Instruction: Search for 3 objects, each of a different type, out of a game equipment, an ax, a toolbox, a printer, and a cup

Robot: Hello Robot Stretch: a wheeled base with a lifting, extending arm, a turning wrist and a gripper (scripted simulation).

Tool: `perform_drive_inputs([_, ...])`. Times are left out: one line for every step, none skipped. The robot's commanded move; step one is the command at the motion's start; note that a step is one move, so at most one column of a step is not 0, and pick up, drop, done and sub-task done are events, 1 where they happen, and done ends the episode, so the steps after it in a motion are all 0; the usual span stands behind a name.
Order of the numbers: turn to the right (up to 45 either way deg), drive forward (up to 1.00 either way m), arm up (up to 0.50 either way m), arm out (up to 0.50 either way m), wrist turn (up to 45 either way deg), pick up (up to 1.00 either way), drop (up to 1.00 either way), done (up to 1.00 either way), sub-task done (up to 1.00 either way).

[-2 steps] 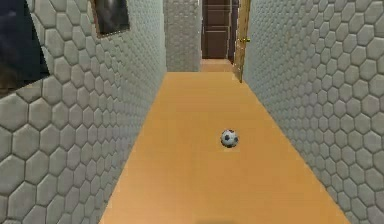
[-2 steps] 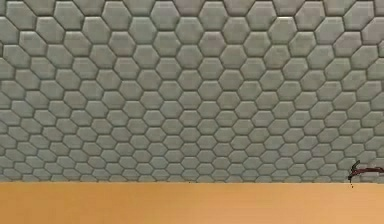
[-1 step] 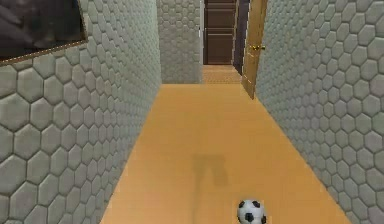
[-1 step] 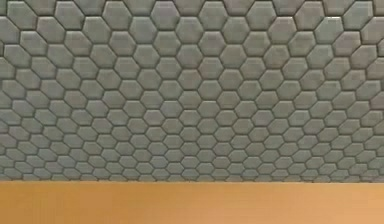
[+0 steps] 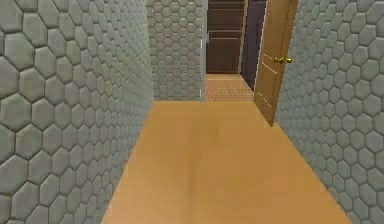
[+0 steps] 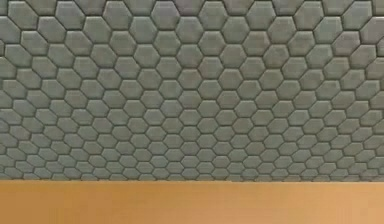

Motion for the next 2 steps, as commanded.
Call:
perform_drive_inputs([3.0,0.00,0.00,0.00,0.0,0.00,0.00,0.00,0.00])
perform_drive_inputs([0.0,0.40,0.00,0.00,0.0,0.00,0.00,0.00,0.00])
